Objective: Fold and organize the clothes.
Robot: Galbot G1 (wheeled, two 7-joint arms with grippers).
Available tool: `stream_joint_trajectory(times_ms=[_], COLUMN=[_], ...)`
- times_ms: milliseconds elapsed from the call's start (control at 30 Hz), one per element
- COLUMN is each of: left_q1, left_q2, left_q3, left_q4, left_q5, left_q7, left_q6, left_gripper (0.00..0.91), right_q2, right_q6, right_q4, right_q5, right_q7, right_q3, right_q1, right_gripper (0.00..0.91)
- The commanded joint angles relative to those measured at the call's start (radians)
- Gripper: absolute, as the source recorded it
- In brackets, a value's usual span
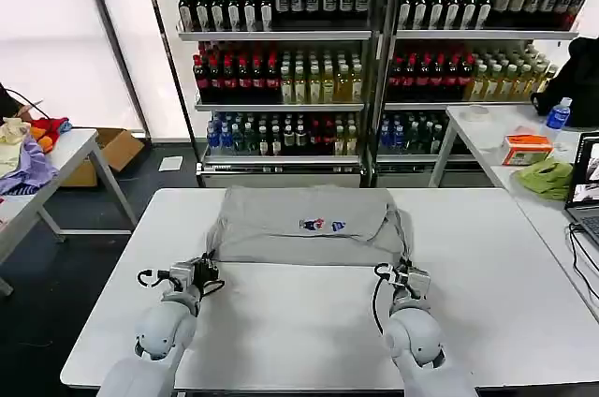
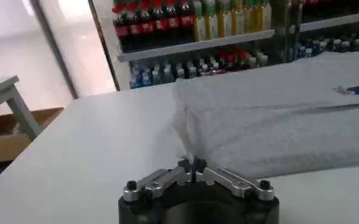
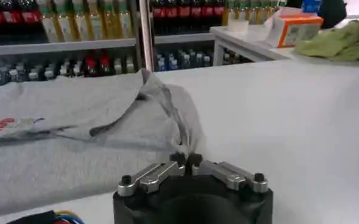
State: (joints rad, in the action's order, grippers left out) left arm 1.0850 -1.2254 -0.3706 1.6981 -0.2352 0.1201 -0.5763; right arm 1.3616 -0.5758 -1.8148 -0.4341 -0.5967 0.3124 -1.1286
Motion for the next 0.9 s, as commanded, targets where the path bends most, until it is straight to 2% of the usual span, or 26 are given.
stream_joint_trajectory(times_ms=[33, 267, 400, 700, 900], left_q1=[0.069, 0.291, 0.413, 0.618, 0.716], left_q2=[0.02, 0.094, 0.098, 0.083, 0.094], left_q3=[-0.003, -0.065, -0.099, -0.133, -0.13], left_q4=[0.187, 0.436, 0.54, 0.636, 0.646], left_q5=[-0.001, -0.034, -0.032, -0.014, -0.022], left_q7=[0.011, 0.015, 0.019, 0.051, 0.062], left_q6=[0.0, -0.002, -0.001, -0.001, -0.001], left_gripper=[0.0, 0.0, 0.0, 0.0, 0.0], right_q2=[-0.037, -0.06, -0.074, -0.129, -0.132], right_q6=[-0.004, 0.005, 0.016, 0.007, 0.025], right_q4=[-0.298, -0.412, -0.438, -0.475, -0.454], right_q5=[0.004, 0.039, 0.092, 0.064, 0.046], right_q7=[-0.027, -0.033, -0.05, -0.066, -0.062], right_q3=[0.003, 0.005, -0.007, 0.075, 0.105], right_q1=[-0.12, -0.348, -0.45, -0.614, -0.635], right_gripper=[0.0, 0.0, 0.0, 0.0, 0.0])
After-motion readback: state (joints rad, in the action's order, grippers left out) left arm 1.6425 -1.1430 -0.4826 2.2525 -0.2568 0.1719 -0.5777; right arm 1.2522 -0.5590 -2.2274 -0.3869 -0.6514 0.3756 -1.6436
